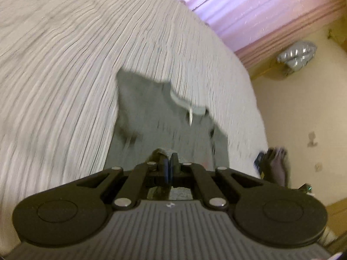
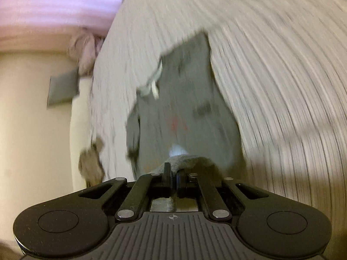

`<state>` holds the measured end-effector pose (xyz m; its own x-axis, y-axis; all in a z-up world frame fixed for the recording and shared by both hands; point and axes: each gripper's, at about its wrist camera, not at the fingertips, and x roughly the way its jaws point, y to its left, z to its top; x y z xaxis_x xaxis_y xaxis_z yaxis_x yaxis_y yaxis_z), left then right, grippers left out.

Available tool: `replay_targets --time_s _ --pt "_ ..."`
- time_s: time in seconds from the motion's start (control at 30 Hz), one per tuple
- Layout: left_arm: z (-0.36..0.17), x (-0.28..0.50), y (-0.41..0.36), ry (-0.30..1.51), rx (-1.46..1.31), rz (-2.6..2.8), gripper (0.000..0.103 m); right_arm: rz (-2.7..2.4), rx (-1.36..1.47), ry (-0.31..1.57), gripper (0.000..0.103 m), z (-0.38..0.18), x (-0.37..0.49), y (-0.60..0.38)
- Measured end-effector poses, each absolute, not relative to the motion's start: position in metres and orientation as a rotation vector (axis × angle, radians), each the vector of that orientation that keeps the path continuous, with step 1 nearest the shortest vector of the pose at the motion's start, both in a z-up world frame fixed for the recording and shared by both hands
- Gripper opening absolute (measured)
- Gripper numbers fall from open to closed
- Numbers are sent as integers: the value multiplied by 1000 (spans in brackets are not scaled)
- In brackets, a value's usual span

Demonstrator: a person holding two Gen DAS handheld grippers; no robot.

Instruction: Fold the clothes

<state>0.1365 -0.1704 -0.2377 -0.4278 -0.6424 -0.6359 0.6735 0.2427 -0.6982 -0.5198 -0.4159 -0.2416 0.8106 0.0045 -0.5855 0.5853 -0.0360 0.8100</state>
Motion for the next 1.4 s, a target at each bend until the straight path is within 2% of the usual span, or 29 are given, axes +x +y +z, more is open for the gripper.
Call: replay_targets --time_s 0.17,0.23,0.27,0.3,0.33,0.37,0.43,0.6,0.67,0.7,0.73,0.9,1.13,1.4 --pt "-298 171 -291 1495 26 -1379 1 -611 1682 432 3 -285 -470 -502" --pt "-325 183 -325 1548 29 -1296 8 -693 1772 376 4 -311 -458 -527" --pt "-337 190 -337 1570 21 -1266 12 -739 1800 341 12 -323 -453 -537" --pt "-345 195 -344 1588 2 -1251 13 -794 1782 310 36 -326 -452 -542" --pt "-350 200 -349 1591 -15 -1240 13 -851 1754 281 67 -328 -453 -546" --pt "-351 205 -352 1572 -19 -1237 13 -887 1713 249 70 -326 -455 -547" --pt "-350 207 -351 1534 17 -1244 13 -915 1601 225 70 -316 -458 -548" --pt "-337 187 -345 1414 198 -1384 13 -915 1134 577 70 -293 -441 -533" --pt "-333 176 -343 1349 251 -1449 15 -844 947 715 62 -292 -428 -523" --pt "-331 170 -342 1313 277 -1479 16 -806 892 750 52 -293 -423 -519" --pt "-328 165 -342 1275 304 -1502 19 -774 846 779 49 -295 -418 -516" --pt "-321 141 -350 1141 458 -1601 25 -689 654 845 49 -300 -404 -514" --pt "-332 134 -354 1129 498 -1600 25 -536 391 958 49 -301 -384 -509" --pt "-331 131 -357 1140 466 -1589 25 -603 457 999 44 -307 -360 -513"
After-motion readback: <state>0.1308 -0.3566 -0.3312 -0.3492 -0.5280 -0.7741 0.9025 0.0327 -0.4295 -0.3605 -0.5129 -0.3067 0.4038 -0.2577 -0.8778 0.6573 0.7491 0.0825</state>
